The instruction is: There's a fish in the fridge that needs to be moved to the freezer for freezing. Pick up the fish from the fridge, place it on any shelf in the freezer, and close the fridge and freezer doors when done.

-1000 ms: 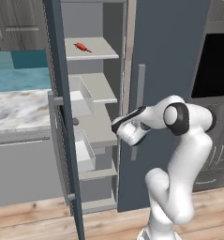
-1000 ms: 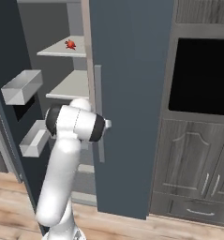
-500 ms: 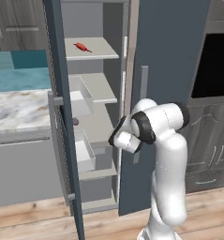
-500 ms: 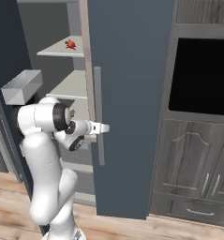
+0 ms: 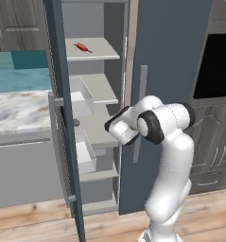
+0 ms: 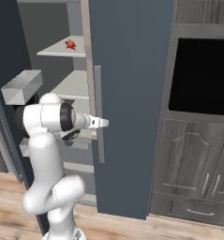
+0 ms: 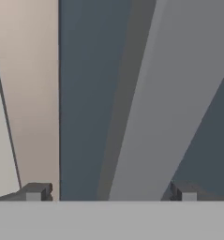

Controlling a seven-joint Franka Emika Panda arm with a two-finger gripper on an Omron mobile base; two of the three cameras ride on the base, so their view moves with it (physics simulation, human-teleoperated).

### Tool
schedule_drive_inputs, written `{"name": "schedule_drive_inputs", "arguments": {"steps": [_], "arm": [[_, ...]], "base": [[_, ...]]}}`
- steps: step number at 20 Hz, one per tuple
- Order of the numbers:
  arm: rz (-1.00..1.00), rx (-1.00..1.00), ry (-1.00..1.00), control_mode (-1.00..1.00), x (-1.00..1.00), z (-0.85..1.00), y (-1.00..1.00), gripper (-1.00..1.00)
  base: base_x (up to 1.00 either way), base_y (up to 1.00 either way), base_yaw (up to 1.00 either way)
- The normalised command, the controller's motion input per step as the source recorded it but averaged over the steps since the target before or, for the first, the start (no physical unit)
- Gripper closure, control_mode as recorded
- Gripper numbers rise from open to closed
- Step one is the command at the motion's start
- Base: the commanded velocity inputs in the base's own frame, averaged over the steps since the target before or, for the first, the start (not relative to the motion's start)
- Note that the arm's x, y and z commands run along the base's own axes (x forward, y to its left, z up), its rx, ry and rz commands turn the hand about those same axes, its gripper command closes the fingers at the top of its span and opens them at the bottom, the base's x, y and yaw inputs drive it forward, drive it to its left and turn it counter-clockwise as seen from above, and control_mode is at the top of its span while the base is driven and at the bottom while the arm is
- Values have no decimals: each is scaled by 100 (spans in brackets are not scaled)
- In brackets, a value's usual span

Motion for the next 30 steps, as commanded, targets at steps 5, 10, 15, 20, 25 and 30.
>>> {"name": "schedule_drive_inputs", "arguments": {"steps": [5, 10, 15, 20, 25, 30], "arm": [[5, 6, 0, -100, 47, 17, 0, -100], [24, 18, 0, -100, 100, 0, -13, -100], [29, 18, 0, -100, 95, 1, -34, -100], [26, 12, -1, -100, 88, 21, -37, -100], [27, 10, -16, -100, 79, 76, -31, -100], [24, 7, -32, -100, 74, 100, -6, -100]], "base": [[0, 0, 0], [0, 0, 0], [0, 0, 0], [0, 0, 0], [0, 0, 0], [0, 0, 0]]}}
